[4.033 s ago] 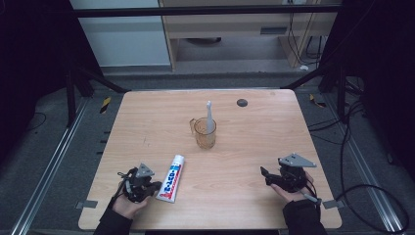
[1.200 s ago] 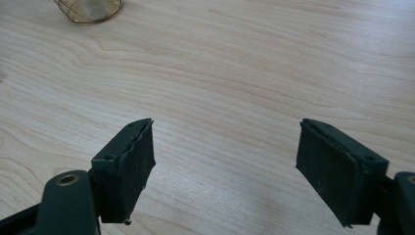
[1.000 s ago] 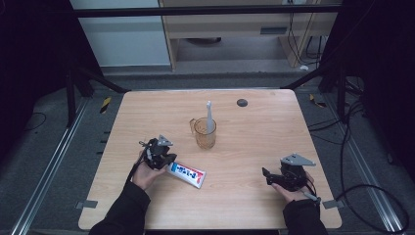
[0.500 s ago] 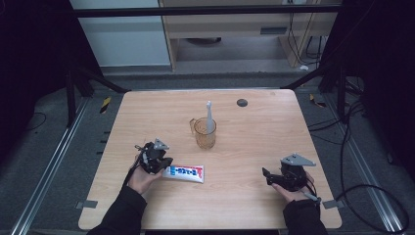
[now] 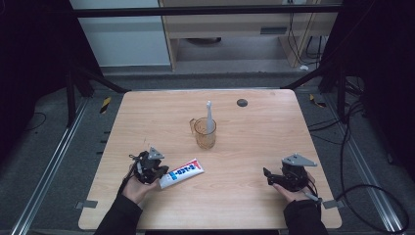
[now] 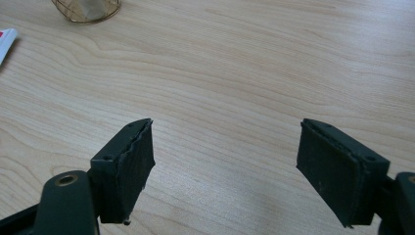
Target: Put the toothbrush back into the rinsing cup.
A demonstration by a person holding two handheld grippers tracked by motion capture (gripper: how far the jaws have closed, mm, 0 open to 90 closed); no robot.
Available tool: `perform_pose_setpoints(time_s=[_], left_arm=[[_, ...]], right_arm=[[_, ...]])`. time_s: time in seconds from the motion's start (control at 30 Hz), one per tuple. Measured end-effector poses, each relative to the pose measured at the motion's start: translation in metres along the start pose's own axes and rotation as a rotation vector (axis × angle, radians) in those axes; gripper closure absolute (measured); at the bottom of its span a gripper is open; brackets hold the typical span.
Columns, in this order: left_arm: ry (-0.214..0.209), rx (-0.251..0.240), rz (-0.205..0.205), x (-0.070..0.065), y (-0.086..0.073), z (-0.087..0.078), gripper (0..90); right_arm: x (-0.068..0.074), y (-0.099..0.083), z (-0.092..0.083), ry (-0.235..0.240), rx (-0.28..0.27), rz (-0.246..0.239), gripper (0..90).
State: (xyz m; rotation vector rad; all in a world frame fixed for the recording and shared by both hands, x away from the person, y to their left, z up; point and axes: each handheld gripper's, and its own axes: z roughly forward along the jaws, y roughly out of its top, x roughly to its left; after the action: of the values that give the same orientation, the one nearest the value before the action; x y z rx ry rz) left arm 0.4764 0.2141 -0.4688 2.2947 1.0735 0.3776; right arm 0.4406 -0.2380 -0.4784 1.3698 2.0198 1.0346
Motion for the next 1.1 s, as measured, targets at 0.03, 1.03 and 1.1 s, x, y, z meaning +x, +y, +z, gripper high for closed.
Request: perform_pose_setpoints(time_s=[0.03, 1.03, 1.1], left_arm=[[-0.001, -0.001, 0.000, -0.001, -0.001, -0.001, 89.4], [0.004, -0.069, -0.012, -0.013, 0.013, -0.031, 58.8], [0.008, -0.062, 0.000, -0.015, 0.016, -0.031, 54.5]], right_arm=[[0.000, 0.000, 0.000, 0.000, 0.000, 0.000, 21.5], [-0.005, 0.002, -0.005, -0.012, -0.011, 0.020, 21.3], [-0.006, 0.002, -0.004, -0.016, -0.015, 0.014, 21.1]])
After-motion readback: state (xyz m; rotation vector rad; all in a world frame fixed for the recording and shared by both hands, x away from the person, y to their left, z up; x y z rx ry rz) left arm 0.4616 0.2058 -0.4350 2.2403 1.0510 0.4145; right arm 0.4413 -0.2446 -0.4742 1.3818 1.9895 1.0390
